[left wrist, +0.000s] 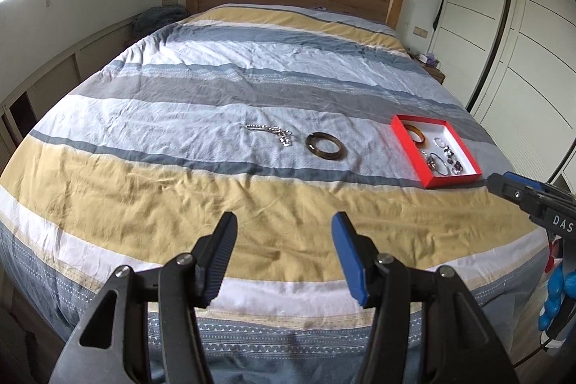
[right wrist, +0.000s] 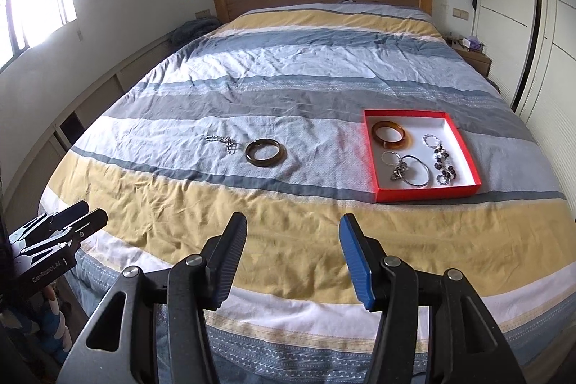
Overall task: Organize jewelry
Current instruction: 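Move both open tools back toward the silver chain and brown bangle, then grasp the silver chain necklace with the left tool while the right tool grasps the brown bangle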
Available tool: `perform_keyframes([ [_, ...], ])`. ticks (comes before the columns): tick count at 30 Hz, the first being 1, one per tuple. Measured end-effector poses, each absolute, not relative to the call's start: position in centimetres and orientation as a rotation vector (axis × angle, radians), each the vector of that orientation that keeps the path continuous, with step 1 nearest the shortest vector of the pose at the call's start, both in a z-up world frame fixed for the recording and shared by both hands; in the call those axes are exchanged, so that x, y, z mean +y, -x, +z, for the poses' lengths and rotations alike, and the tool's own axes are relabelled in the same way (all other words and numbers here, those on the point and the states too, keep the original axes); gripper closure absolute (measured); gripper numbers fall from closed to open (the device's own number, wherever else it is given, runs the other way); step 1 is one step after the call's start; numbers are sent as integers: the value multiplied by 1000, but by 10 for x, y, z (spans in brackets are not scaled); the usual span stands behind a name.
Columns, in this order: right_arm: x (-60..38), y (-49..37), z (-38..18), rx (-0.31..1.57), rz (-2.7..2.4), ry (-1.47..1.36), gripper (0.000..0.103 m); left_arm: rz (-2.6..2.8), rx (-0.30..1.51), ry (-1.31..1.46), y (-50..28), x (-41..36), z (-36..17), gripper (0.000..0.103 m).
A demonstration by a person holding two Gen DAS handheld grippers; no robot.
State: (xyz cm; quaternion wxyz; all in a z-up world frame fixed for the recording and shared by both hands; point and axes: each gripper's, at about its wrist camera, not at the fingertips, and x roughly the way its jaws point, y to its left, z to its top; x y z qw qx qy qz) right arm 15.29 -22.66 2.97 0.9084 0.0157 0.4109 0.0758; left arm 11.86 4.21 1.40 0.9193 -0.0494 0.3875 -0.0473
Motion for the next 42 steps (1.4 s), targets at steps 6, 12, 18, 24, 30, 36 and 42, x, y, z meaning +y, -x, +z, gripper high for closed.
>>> perform_keyframes([
  [6, -192, -178, 15, 889, 209, 21, 50, -52, 847, 139, -135, 68, -11, 50],
  [12, -170, -202, -5, 932, 254, 46, 50, -20, 905, 151, -154, 81, -35, 50],
  [18, -159, -228, -30, 980, 284, 59, 50, 2, 964, 143, -177, 82, -60, 50],
  [24, -154, -264, -49, 1002, 318, 72, 50, 15, 1017, 126, -205, 77, -83, 50],
  [30, -155, -309, -64, 991, 344, 72, 50, 11, 1036, 147, -247, 77, -96, 50],
  [36, -166, -359, -86, 987, 353, 45, 50, -17, 1010, 187, -312, 72, -97, 50],
  [42, -175, -404, -116, 1010, 366, 22, 50, -72, 1019, 234, -386, 47, -109, 50],
])
